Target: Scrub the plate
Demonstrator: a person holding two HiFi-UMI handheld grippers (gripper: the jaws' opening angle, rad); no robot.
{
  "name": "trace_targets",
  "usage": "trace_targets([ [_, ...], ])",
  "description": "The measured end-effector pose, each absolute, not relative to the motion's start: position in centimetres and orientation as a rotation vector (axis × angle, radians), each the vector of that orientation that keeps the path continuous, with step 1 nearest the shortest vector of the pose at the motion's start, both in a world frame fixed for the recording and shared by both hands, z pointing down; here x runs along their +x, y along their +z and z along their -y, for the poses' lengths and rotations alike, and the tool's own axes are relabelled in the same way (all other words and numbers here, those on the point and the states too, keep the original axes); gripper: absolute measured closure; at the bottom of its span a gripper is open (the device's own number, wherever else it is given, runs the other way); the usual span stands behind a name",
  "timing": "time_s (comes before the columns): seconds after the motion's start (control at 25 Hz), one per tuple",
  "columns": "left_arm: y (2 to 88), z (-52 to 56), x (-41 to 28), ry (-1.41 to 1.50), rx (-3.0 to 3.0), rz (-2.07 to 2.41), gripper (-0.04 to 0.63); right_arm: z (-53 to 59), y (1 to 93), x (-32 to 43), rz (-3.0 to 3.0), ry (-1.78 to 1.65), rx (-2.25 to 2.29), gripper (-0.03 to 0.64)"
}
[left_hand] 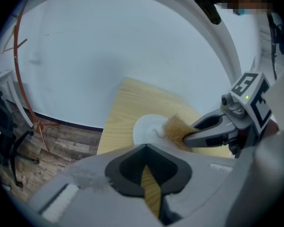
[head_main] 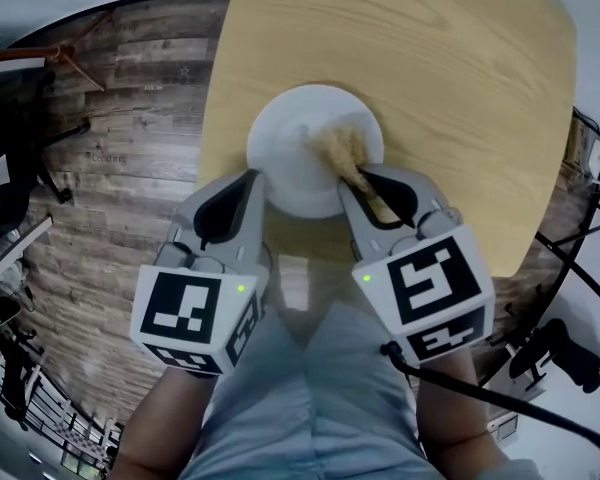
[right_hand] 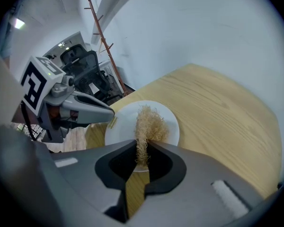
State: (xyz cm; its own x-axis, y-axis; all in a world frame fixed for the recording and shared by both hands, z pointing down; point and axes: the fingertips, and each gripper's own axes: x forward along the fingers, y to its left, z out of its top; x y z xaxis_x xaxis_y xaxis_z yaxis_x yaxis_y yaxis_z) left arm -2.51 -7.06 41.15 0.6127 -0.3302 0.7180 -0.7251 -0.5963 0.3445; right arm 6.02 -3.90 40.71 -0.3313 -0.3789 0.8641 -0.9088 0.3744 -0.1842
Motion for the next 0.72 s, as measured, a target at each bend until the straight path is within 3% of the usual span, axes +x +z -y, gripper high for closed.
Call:
trace_targets([
  [0.32,41.2,6.8,-1.8,0.801,2.191,0.795,0.575,6.1,40.7,6.9,1.862,0.851,1.117,0.577],
  [0.72,40.3,7.3,-3.7,0.720,2.115,0.862,0.575,7.8,40.7,2.7,1.910,0.803,0.994,0.576],
])
